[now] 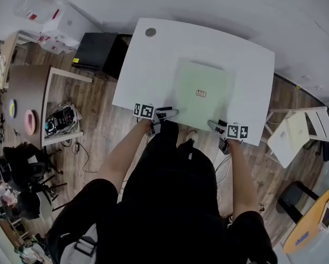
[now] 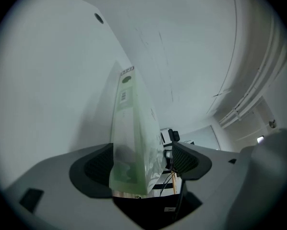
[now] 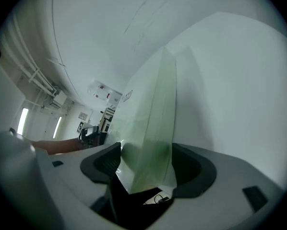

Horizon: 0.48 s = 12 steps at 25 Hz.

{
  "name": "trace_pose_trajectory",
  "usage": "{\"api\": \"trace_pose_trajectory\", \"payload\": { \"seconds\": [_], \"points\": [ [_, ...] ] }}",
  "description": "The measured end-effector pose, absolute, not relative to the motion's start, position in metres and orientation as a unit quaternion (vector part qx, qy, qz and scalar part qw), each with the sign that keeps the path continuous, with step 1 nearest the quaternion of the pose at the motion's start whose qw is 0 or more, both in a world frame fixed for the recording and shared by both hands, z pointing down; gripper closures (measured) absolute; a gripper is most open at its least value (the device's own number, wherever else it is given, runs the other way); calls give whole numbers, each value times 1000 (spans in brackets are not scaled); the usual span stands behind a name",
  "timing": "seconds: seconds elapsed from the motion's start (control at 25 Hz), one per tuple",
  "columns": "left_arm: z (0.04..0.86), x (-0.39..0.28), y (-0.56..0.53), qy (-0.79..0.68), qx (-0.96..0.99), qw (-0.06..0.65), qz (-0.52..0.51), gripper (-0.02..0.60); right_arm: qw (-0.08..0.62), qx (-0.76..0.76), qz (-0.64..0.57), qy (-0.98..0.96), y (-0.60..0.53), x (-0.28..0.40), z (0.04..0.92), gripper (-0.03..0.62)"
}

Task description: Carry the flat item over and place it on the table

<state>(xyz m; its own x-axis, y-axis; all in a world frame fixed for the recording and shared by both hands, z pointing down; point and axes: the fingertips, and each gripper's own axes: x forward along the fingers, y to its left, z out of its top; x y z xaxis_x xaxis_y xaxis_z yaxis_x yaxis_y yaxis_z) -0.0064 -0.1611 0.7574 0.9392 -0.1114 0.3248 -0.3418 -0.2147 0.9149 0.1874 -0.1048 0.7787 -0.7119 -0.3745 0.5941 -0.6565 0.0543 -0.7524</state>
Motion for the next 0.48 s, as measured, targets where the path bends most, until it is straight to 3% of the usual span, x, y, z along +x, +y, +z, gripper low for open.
{"api": "trace_pose_trajectory", "payload": {
  "seconds": [0.24,0.48],
  "points": [
    [757,-10,-148,-144,792,577,139,196,132,373,561,-727,-102,193,773,281],
    [737,-12,-138,-167,799,567,107,196,92,380,542,-743,-98,200,753,281]
  ]
}}
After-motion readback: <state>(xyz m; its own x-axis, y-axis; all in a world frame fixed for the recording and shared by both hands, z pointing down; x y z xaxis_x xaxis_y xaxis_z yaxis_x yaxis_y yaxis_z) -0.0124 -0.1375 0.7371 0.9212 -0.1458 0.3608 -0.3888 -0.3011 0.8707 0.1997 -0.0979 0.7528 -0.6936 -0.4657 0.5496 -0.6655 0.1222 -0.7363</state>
